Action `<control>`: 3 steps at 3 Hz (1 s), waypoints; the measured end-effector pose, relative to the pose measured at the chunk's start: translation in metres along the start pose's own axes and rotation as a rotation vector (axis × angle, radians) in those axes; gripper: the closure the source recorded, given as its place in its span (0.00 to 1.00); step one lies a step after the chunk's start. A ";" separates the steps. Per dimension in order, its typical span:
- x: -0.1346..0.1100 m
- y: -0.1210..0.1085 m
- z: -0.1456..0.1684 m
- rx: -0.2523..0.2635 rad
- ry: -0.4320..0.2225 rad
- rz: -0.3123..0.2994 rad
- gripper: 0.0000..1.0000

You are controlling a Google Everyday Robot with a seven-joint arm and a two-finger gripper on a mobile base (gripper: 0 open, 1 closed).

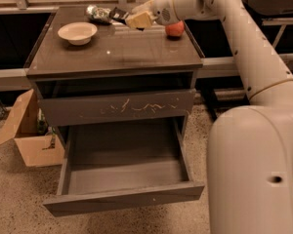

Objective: Place rxbar chocolate into middle drawer

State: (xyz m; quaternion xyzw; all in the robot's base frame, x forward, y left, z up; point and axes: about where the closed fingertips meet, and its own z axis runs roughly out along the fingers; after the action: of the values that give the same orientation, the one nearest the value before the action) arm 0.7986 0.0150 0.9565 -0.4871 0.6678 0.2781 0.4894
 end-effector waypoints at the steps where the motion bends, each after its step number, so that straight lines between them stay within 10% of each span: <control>1: -0.073 0.023 -0.071 0.113 -0.140 -0.033 1.00; 3: -0.093 0.042 -0.083 0.133 -0.189 -0.027 1.00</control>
Offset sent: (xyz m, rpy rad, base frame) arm -0.0420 -0.0232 0.0868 0.1048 -0.1171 -0.0735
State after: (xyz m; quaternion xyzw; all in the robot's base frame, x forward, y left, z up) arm 0.7323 -0.0050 1.0682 -0.4343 0.6290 0.2712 0.5850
